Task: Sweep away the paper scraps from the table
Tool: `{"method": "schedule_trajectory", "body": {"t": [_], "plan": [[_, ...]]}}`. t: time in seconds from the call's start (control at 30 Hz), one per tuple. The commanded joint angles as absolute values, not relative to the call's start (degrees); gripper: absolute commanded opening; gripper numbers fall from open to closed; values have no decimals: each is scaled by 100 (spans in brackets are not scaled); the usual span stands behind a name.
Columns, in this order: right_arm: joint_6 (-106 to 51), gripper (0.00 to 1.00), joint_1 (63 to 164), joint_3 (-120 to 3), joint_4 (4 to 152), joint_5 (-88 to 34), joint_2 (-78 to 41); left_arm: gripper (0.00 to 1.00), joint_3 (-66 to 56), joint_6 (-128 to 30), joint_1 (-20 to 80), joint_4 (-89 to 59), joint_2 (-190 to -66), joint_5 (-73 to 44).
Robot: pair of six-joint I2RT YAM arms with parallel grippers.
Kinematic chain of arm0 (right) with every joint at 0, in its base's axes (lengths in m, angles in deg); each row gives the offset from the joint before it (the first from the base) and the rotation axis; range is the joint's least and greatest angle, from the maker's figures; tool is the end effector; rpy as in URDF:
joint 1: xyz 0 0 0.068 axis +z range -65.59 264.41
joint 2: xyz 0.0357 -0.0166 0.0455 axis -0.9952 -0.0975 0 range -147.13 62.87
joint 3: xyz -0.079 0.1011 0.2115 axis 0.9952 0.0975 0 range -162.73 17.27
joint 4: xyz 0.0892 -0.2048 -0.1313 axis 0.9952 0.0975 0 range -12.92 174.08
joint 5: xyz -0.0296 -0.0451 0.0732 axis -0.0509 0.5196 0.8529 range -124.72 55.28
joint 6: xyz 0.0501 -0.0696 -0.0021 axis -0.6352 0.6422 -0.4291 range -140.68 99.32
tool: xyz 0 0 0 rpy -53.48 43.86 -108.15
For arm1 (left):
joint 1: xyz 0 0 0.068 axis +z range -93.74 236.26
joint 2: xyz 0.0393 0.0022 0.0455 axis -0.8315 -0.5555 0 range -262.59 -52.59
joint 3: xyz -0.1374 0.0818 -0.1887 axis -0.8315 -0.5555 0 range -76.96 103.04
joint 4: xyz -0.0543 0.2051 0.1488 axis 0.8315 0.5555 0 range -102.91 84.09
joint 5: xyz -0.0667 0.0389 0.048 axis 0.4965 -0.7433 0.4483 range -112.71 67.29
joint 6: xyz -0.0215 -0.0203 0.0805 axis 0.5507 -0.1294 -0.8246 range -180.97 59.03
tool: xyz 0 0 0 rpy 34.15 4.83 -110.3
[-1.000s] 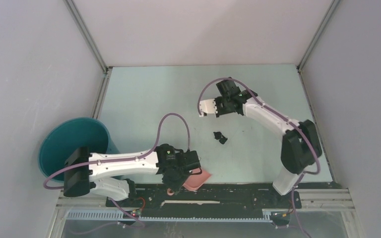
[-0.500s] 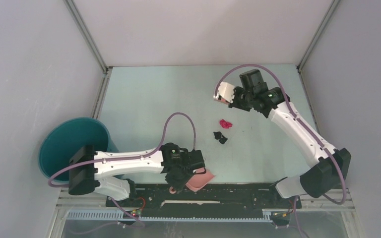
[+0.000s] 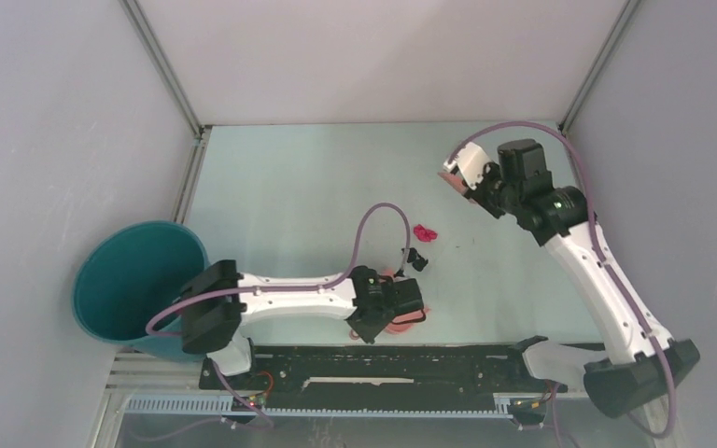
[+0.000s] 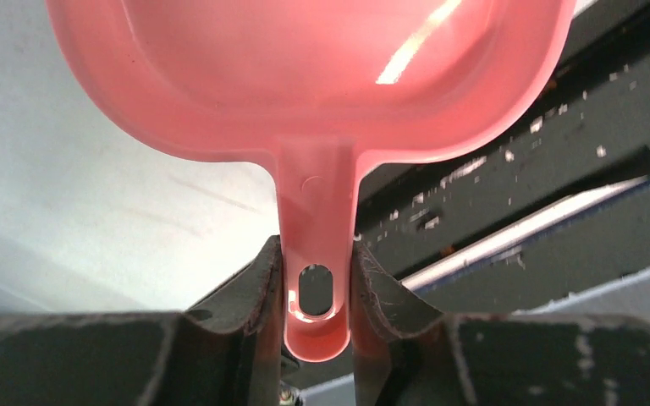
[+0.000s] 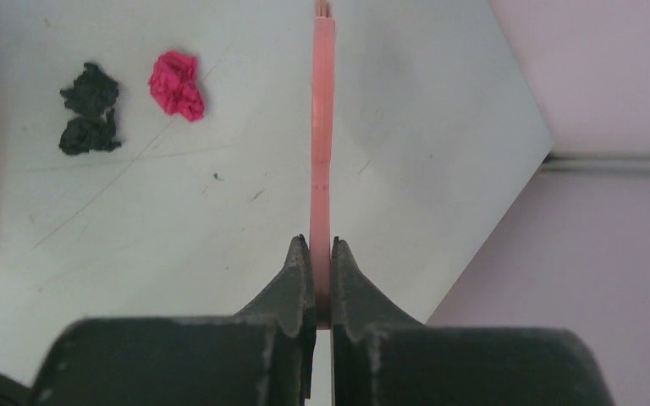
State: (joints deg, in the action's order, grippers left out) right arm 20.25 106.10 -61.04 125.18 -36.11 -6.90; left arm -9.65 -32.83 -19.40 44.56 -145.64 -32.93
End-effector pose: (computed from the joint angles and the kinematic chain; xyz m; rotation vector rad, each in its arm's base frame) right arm 0.2646 0.1034 0.3365 -1.1684 1.9456 -0.2057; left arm 0.0861 -0.2822 0.1521 1.1654 2.6865 0.0251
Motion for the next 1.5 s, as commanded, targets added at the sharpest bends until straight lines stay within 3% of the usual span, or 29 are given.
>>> {"method": "schedule_trajectory", "body": {"t": [0.0,0.13,0.23,0.47,0.63,0.8,1.17,1.33,1.47], "plan": [[1772,0,10290,-5656,12542,-3301,-147,10,-946,-3511,-1968,3732,-14810,-3674],[1685,0,9920,-5520,12595,-3016,-12,25,-1218,-3367,-1971,3485,-14730,-3884],[1633,0,9742,-5431,12589,-2777,12,46,-1623,-3091,-1997,3084,-14320,-4338],[1474,0,9403,-5207,12518,-2302,-58,57,-3699,-2732,-2086,673,-12503,-4443],[1435,0,9240,-5112,12476,-2077,-34,59,-4191,-2902,-2114,75,-12065,-4102],[1410,0,9197,-4996,12454,-1993,-6,54,-4032,-3083,-2165,276,-12640,-4255],[1272,0,9267,-4940,12543,-1898,144,29,-3208,-2836,-2465,1416,-13348,-4955],[1177,0,9858,-5007,12465,-2678,93,19,-2422,-2566,-2462,2491,-13190,-4619],[901,0,10239,-5442,12603,-3221,-432,13,-1411,-2572,-2373,3616,-13748,-4037]]}}
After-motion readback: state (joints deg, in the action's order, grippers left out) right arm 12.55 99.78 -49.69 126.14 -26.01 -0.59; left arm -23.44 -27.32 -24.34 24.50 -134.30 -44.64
